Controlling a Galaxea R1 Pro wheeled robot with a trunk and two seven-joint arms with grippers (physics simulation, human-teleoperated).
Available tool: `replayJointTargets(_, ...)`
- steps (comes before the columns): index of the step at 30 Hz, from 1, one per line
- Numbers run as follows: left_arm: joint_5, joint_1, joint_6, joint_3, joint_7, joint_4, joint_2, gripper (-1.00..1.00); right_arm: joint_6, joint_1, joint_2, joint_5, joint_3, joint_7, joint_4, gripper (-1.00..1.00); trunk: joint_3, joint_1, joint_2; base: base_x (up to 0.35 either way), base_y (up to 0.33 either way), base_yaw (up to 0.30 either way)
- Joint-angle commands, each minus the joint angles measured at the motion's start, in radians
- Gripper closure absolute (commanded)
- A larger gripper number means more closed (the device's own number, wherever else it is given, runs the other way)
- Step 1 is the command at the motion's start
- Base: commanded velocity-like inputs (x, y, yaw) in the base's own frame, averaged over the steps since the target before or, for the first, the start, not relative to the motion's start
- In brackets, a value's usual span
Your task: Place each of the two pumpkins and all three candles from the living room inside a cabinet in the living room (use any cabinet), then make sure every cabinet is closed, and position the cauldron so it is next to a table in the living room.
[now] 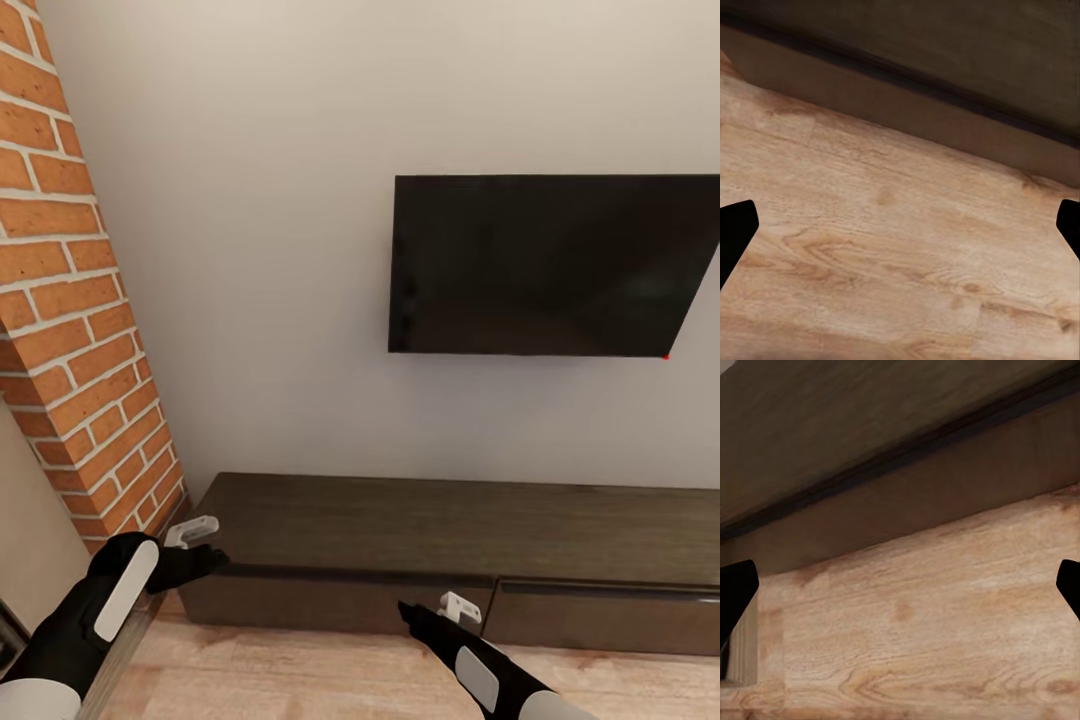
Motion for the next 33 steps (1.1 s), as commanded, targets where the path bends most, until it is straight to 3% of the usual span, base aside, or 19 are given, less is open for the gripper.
replayJointTargets(1,0.011,-0.001,0.004,0.001,0.009,-0.002,0.001,-1.00,-0.002,-0.001,-0.001,-0.010,0.006,0.003,0.000,-1.00,-0.004,0.004,-0.008,0.000,0.000,0.000)
replayJointTargets(5,0.019,-0.001,0.005,0.002,0.008,-0.004,-0.002,-1.00,-0.002,-0.001,-0.001,-0.012,-0.016,0.003,-0.001,-1.00,-0.007,0.008,-0.015,0.000,0.000,0.000)
replayJointTargets(14,0.075,-0.001,0.014,-0.004,0.008,-0.004,0.001,-1.00,-0.013,-0.001,-0.001,-0.011,-0.130,0.017,0.006,-1.00,-0.036,0.042,-0.078,0.000,0.000,0.000)
replayJointTargets(23,0.076,-0.001,0.014,-0.009,0.008,-0.006,-0.010,-1.00,-0.016,-0.001,-0.003,-0.010,-0.132,0.021,0.013,-1.00,-0.064,0.077,-0.141,0.000,0.000,0.000)
replayJointTargets(25,0.076,-0.001,0.014,-0.039,0.008,-0.006,-0.014,-1.00,-0.018,-0.001,-0.005,-0.010,-0.132,0.020,0.015,-1.00,-0.070,0.084,-0.155,0.000,0.000,0.000)
replayJointTargets(33,0.077,-0.001,0.014,-0.049,0.007,-0.006,-0.014,-1.00,-0.020,-0.001,-0.010,-0.009,-0.131,0.020,0.017,-1.00,-0.095,0.115,-0.211,0.000,0.000,0.000)
